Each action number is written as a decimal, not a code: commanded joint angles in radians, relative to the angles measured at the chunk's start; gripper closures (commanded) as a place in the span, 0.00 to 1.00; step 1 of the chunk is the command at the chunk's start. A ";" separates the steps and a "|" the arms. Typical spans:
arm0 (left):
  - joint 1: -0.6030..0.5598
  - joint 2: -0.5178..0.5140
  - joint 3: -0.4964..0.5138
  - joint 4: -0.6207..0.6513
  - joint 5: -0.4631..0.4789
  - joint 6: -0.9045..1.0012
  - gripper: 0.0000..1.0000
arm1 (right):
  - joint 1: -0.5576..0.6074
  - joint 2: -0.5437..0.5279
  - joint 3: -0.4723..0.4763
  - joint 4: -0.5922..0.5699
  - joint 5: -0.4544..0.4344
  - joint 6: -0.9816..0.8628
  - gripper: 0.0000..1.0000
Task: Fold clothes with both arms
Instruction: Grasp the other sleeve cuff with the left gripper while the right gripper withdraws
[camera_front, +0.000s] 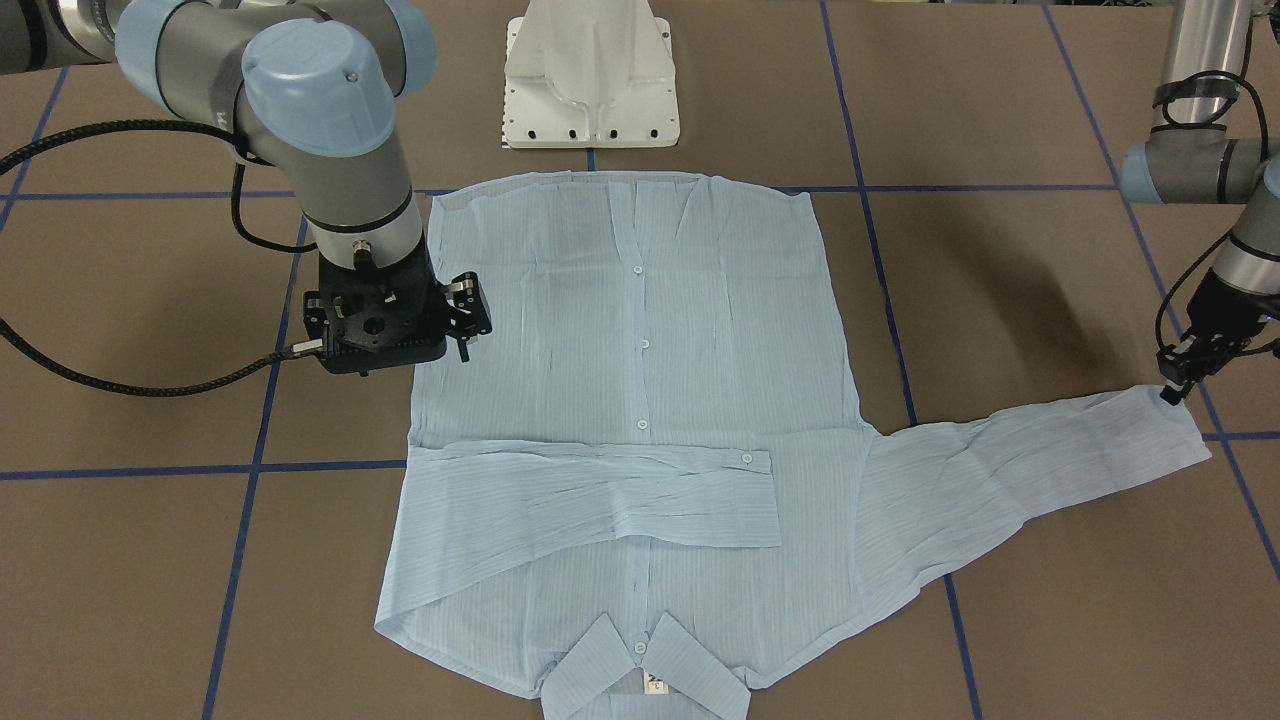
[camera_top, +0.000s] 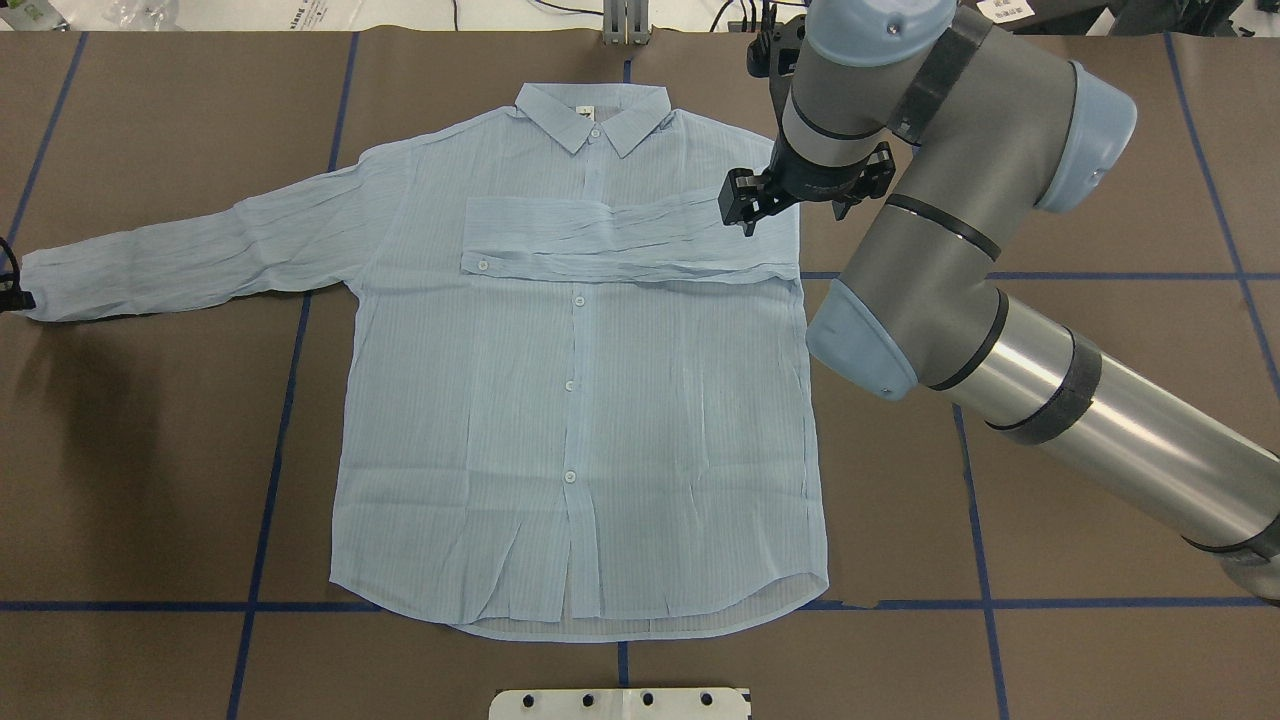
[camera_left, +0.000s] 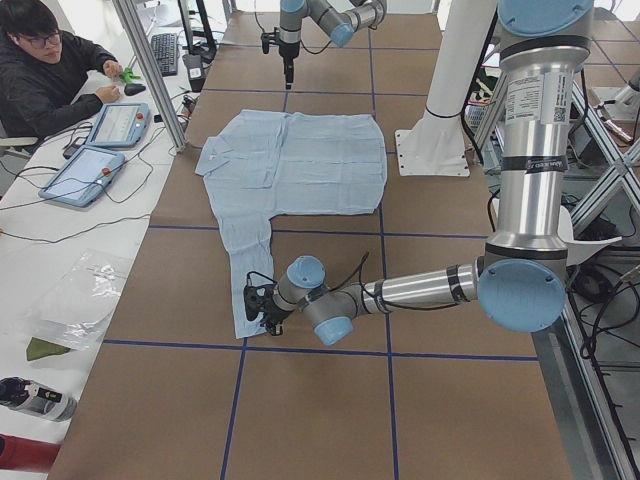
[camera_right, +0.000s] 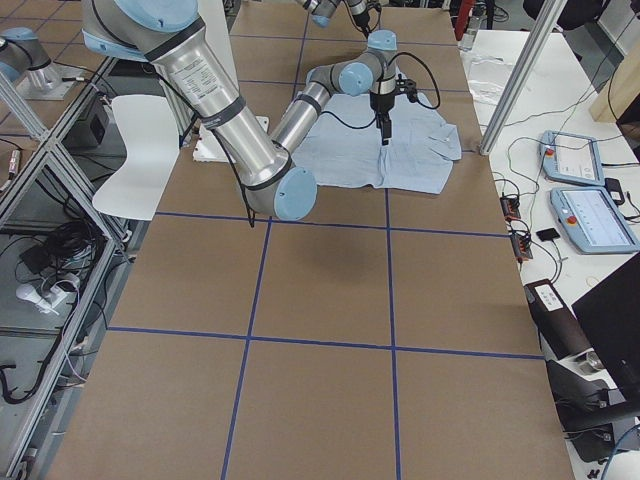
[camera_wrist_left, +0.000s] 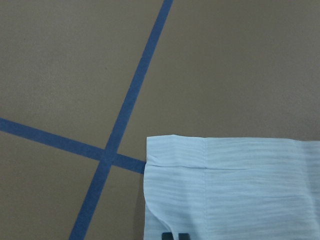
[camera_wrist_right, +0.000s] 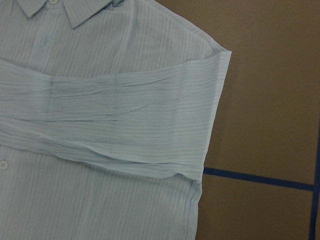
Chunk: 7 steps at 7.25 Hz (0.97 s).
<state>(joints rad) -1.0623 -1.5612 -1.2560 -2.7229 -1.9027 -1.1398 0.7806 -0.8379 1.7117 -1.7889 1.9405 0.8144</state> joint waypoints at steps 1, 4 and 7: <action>-0.007 -0.002 -0.102 0.049 -0.053 0.000 1.00 | 0.000 -0.024 0.032 -0.006 0.000 0.000 0.00; -0.042 -0.080 -0.247 0.226 -0.084 -0.005 1.00 | 0.009 -0.105 0.111 -0.007 0.032 -0.001 0.00; -0.024 -0.349 -0.348 0.616 -0.084 -0.065 1.00 | 0.014 -0.232 0.207 -0.009 0.035 -0.009 0.00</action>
<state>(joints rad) -1.0970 -1.7919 -1.5786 -2.2501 -1.9844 -1.1684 0.7935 -1.0016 1.8641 -1.7982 1.9739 0.8104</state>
